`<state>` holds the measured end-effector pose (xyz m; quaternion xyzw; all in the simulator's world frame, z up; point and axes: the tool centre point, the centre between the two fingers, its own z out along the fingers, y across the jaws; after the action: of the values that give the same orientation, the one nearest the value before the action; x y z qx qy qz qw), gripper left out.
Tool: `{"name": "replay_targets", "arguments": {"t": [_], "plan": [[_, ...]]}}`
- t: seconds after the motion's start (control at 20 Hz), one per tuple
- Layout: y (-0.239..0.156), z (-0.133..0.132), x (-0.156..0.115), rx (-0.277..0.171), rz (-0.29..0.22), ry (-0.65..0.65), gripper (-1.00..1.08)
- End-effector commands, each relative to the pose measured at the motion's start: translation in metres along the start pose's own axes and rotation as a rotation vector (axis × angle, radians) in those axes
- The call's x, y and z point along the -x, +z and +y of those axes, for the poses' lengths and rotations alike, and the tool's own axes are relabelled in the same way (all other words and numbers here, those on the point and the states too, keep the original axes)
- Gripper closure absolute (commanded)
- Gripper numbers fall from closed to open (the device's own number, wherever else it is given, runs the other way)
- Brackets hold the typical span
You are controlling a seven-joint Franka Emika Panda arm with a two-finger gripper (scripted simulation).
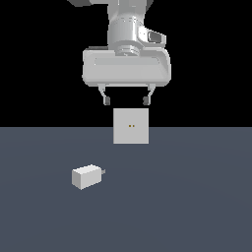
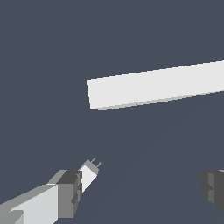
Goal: Plug the charger into the wall socket.
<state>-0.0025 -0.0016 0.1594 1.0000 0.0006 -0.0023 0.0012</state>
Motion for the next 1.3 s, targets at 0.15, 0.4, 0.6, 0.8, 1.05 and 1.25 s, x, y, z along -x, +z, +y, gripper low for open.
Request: {"name": "replay_targets", "arguments": {"t": [0.15, 0.4, 0.6, 0.8, 1.05, 1.25], "plan": [[0.001, 0.000, 0.001, 0.001, 0.002, 0.005, -0.92], [0.004, -0.002, 0.006, 0.004, 0.013, 0.035, -0.92], [0.009, -0.005, 0.012, 0.009, 0.029, 0.077, -0.92], [0.016, -0.009, 0.020, 0.015, 0.050, 0.133, -0.92], [0.026, -0.016, 0.032, 0.024, 0.081, 0.218, -0.92], [0.035, -0.023, 0.041, 0.032, 0.106, 0.286, -0.92]]}}
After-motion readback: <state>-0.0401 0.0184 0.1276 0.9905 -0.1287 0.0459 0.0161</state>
